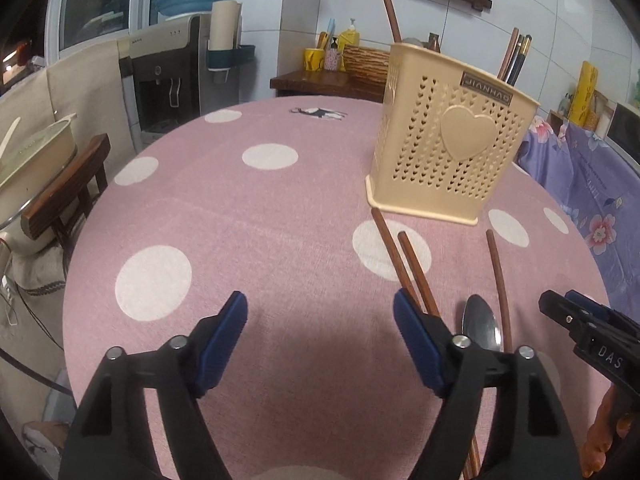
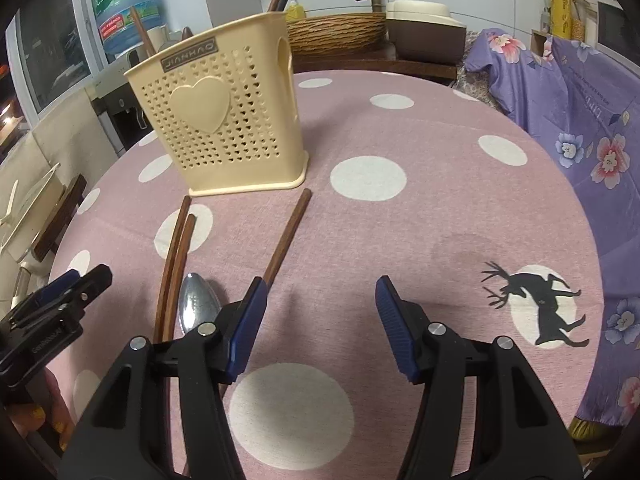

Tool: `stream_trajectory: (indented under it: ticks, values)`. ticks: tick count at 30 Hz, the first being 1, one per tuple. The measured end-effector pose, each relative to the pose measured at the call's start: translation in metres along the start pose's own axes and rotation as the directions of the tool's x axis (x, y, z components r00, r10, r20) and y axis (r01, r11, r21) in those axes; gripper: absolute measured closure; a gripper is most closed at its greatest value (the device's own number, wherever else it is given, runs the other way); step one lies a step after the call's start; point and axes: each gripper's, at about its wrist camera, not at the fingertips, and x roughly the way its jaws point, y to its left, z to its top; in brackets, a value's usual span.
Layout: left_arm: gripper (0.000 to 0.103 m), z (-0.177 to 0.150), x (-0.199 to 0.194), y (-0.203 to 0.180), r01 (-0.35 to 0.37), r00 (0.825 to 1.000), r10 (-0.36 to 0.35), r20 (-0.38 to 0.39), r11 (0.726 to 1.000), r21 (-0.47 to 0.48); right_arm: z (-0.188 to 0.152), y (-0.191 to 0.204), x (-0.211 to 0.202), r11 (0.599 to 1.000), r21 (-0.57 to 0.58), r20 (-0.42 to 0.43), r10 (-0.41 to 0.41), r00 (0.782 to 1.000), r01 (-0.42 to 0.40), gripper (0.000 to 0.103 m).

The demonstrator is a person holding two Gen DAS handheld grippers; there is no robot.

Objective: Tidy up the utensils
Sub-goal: 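Move both open tools back down to the remaining chopsticks and spoon, then close left tool on a brown chopstick while right tool closes on another brown chopstick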

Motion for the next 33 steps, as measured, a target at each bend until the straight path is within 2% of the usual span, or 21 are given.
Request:
stream_trajectory:
  ticks: [2,9,11,14,23,31,33]
  values:
    - [0.038,-0.001,0.002,0.000,0.006,1.000,-0.006,-0.009,1.000,-0.003,0.002,0.005,0.004,1.000,-0.008,-0.015,0.008,1.000,-0.008,0.049]
    - [0.041,-0.003,0.002,0.003,0.008,1.000,-0.009,-0.012,1.000,-0.018,0.005,0.023,0.007,0.997,-0.041,-0.027,0.057,0.998,-0.058,0.053]
    - [0.041,-0.002,0.003,0.005,0.008,1.000,-0.008,-0.017,1.000,-0.026,0.004,0.029,0.006,0.997,-0.071,-0.014,0.029,0.999,-0.030,0.053]
    - [0.043,-0.002,0.003,0.004,0.014,1.000,-0.015,-0.017,1.000,-0.026,0.008,0.024,0.013,0.999,-0.038,-0.036,0.014,0.999,-0.016,0.054]
    - [0.043,-0.002,0.008,-0.007,0.028,0.999,-0.027,-0.034,1.000,0.007,0.027,0.017,0.045,1.000,0.002,-0.106,-0.016,0.994,0.016,0.067]
    - [0.044,0.025,0.028,-0.019,0.051,0.997,-0.048,-0.059,0.998,0.038,0.041,0.023,0.064,0.998,0.013,-0.134,-0.053,0.990,0.056,0.077]
    - [0.044,0.030,0.035,-0.023,0.054,0.996,-0.050,-0.073,0.997,0.055,0.042,0.025,0.067,0.998,0.003,-0.134,-0.069,0.989,0.070,0.082]
